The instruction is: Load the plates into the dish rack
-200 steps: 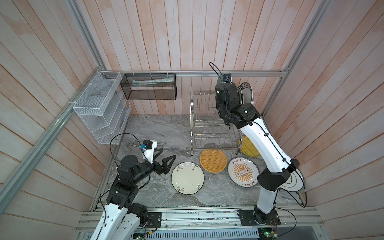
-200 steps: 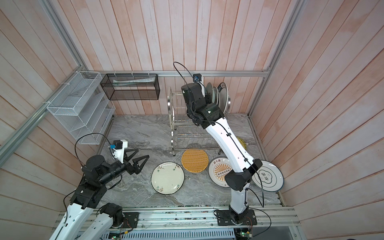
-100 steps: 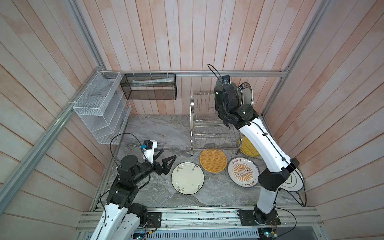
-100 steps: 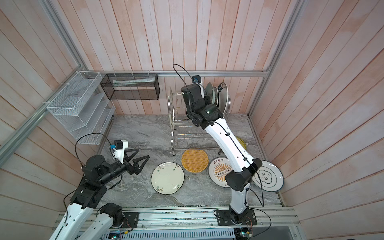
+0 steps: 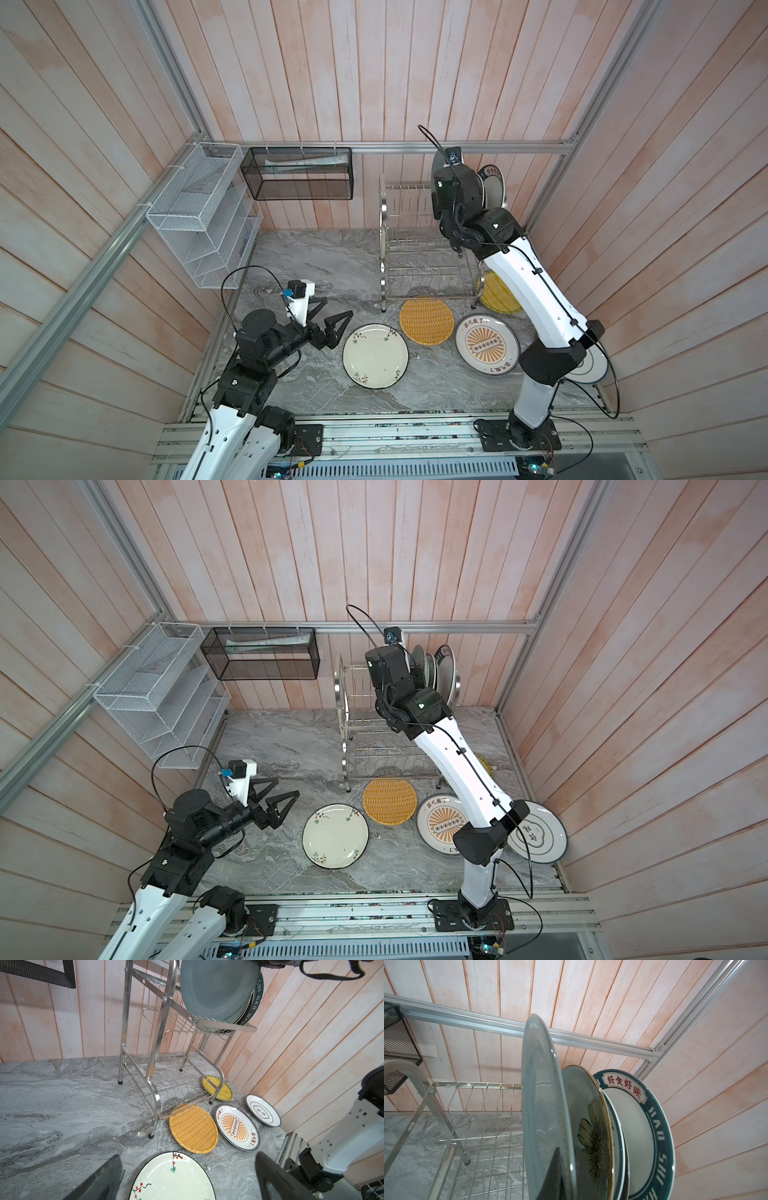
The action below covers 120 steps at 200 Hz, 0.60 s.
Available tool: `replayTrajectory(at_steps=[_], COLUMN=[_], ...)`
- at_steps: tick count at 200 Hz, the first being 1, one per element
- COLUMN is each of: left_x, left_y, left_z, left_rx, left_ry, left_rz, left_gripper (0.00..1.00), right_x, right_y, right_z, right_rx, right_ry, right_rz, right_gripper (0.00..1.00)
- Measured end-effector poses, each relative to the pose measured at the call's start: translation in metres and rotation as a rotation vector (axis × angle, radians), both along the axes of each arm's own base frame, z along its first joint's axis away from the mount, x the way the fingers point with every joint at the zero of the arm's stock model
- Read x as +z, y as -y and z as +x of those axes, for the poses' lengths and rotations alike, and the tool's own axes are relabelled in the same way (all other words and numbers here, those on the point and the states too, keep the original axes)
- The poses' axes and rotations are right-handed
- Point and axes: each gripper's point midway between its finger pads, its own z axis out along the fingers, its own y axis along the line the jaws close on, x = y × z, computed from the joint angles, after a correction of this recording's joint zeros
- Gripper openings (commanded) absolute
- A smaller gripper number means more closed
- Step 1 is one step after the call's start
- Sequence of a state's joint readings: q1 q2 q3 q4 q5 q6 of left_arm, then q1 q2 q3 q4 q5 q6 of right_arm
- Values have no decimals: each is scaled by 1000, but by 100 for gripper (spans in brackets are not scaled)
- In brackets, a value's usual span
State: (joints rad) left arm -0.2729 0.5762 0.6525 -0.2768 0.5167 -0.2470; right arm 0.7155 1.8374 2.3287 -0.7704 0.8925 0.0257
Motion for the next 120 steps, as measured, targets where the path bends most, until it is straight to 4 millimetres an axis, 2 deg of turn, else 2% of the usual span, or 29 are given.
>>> replayTrajectory(at_steps=[51,120], left_x=[0,0], left_y=[-1,-1], left_z=[1,1], left_rx=[5,5], left_ry=[0,0], left_rz=[0,0], left_gripper=[100,100], right_x=[26,17], right_y=[9,10], right_z=[-5,0], right_rx=[-21,-28], right_ry=[58,40], right_rz=[-1,-16], right_gripper=[0,0])
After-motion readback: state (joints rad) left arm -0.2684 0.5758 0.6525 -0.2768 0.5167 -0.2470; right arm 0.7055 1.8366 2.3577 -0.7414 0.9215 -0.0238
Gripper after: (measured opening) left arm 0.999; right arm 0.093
